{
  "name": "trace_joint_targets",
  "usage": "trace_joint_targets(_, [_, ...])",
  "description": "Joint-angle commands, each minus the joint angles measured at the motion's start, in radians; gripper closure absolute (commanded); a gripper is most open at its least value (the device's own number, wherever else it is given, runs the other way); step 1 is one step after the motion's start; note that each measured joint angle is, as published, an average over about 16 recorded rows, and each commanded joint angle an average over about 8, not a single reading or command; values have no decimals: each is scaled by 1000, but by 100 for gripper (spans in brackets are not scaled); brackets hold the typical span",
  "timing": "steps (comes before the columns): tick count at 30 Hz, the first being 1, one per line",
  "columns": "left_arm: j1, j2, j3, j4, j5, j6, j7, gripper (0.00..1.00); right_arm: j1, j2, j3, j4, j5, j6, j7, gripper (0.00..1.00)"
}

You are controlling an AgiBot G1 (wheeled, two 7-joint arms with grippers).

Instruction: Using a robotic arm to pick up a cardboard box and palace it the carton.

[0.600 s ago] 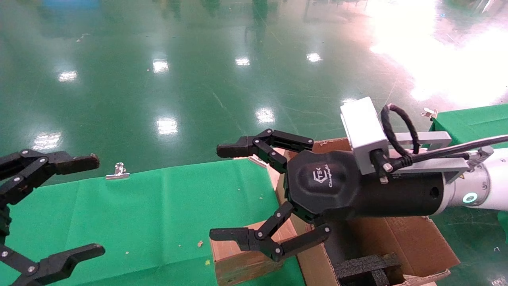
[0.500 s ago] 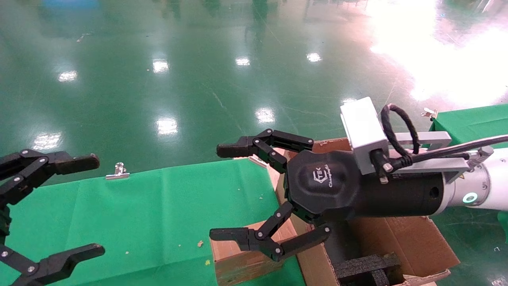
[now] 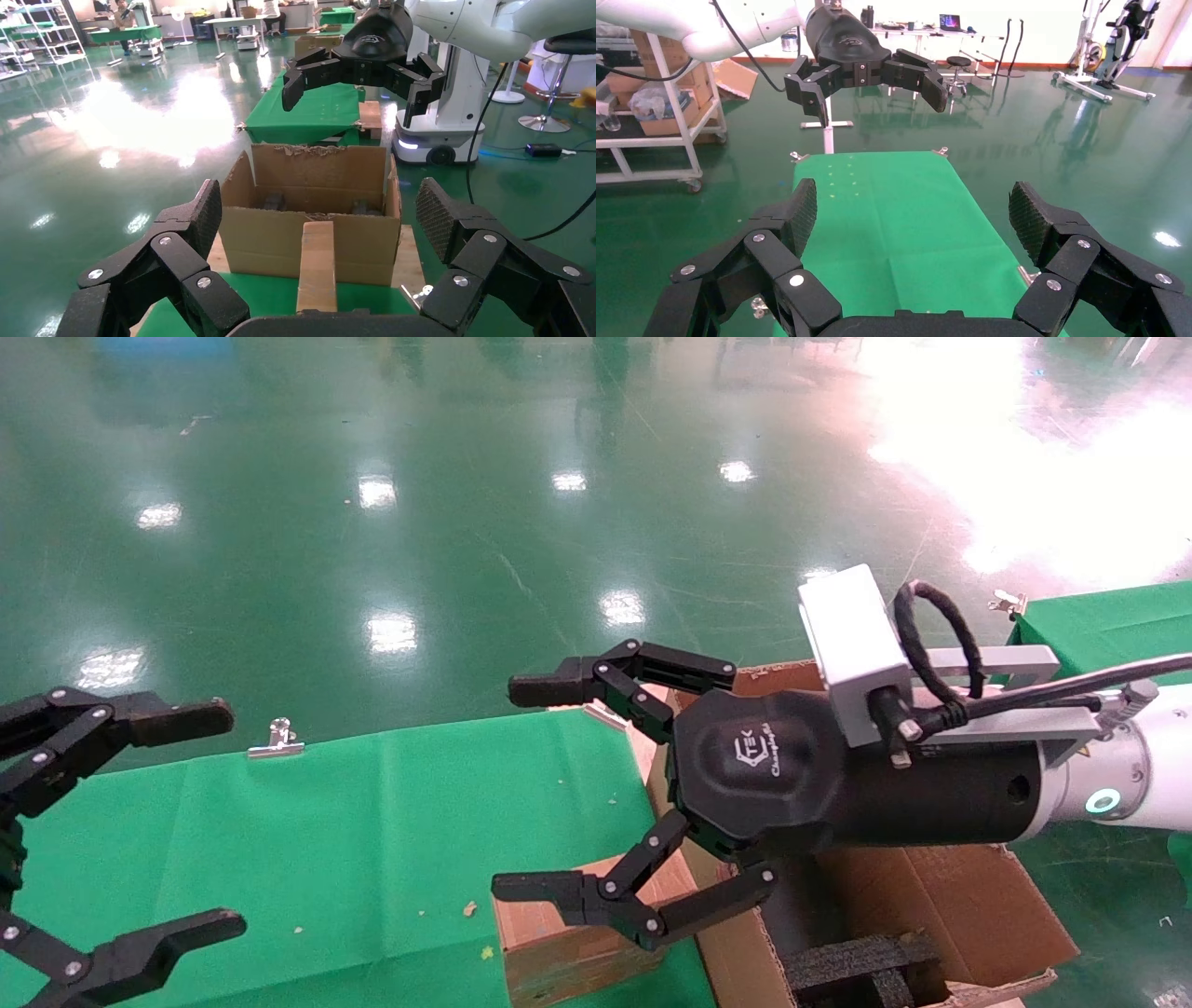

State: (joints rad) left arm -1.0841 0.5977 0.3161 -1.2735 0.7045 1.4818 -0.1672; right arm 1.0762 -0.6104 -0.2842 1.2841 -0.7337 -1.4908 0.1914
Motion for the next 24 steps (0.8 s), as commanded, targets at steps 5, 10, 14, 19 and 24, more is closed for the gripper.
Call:
trace_joint_targets(5, [0, 0, 0, 0, 0, 0, 0, 98, 0, 0, 0, 0, 0, 0, 0, 0])
trace_joint_targets(10, [0, 0, 0, 0, 0, 0, 0, 100, -1, 0, 0, -1, -1, -1, 1, 0])
trace_joint_targets(14, [0, 0, 0, 0, 0, 0, 0, 100, 9, 9, -15, 0, -30, -6, 13, 0])
trace_joint_targets(19, [0, 0, 0, 0, 0, 0, 0, 100, 61, 20, -63, -1, -127, -27, 58, 0])
trace_joint_targets(24, [0, 0, 0, 0, 0, 0, 0, 100, 149, 6, -139, -16, -253, -63, 114, 0])
